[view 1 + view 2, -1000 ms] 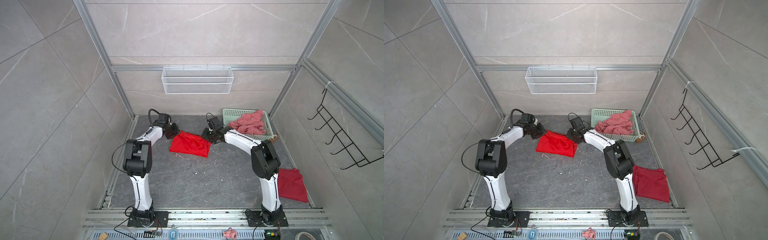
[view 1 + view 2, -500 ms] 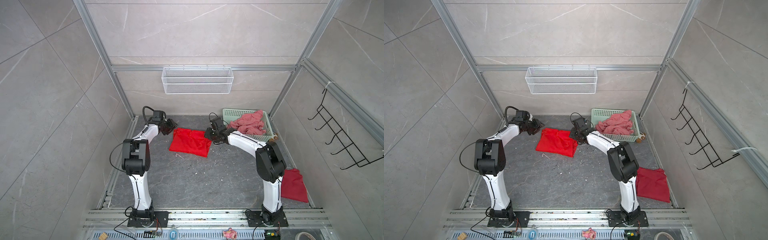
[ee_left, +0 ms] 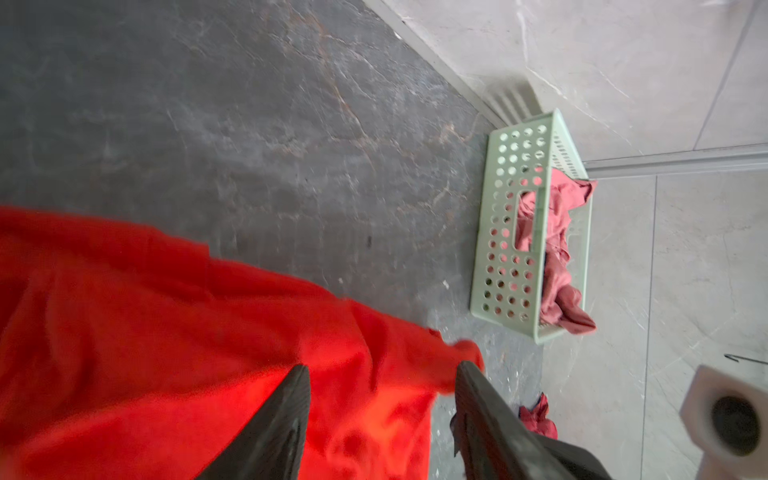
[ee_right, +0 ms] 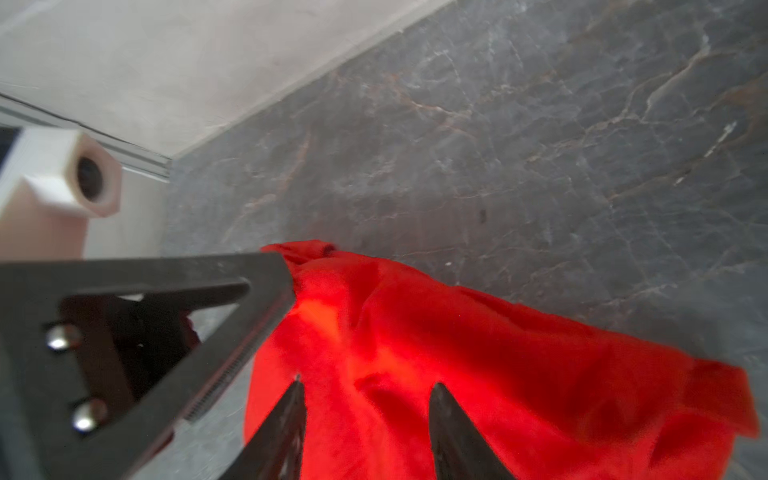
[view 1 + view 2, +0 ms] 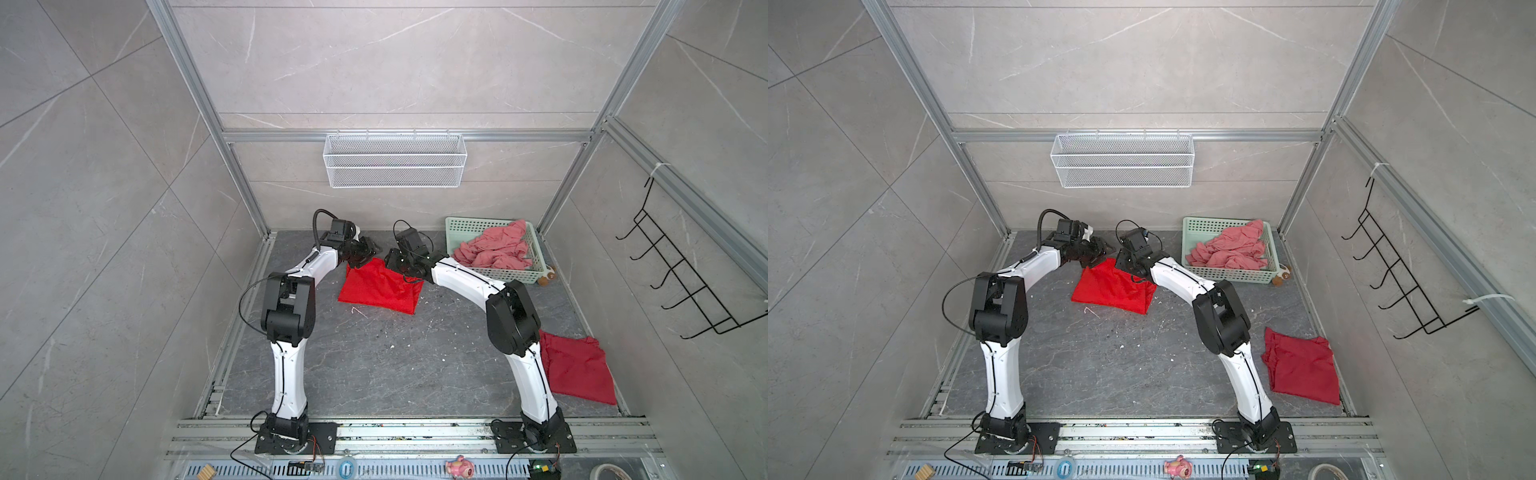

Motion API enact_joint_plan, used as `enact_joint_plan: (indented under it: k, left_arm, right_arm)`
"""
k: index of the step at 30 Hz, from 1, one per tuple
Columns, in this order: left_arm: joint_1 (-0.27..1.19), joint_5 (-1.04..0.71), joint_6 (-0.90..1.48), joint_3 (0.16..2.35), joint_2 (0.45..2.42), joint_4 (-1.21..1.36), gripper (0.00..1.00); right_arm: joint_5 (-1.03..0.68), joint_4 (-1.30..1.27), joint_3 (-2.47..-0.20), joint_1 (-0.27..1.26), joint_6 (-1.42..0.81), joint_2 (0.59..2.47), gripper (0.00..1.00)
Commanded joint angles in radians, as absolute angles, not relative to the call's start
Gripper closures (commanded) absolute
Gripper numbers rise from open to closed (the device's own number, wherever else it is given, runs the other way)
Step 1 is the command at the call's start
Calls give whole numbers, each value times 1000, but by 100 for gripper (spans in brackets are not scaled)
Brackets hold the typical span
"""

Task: Fold and stack the t-shirts
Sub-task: 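Fold the near edge again toward the basket with both grippers and release, then grasp the folded red shirt's near edge with both grippers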

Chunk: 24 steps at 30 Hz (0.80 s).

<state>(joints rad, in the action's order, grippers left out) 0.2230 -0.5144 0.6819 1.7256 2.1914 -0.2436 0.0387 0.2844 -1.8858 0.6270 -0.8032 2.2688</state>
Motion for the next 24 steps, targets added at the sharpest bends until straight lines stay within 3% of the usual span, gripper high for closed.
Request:
enact_joint_plan:
  k: [1,10,24]
  left_arm:
    - [203,-559,699,1786,2248,-200,41]
    - [158,-541,684,1808,2366,-206,41]
    - [141,-411,727,1448,2243,-108,41]
  right_arm:
    - [111,346,-1928,619,-798,2323,51]
    - [251,515,-1964,602,-801,2424,51]
    - [245,532,-1829,556,-796,2393,52]
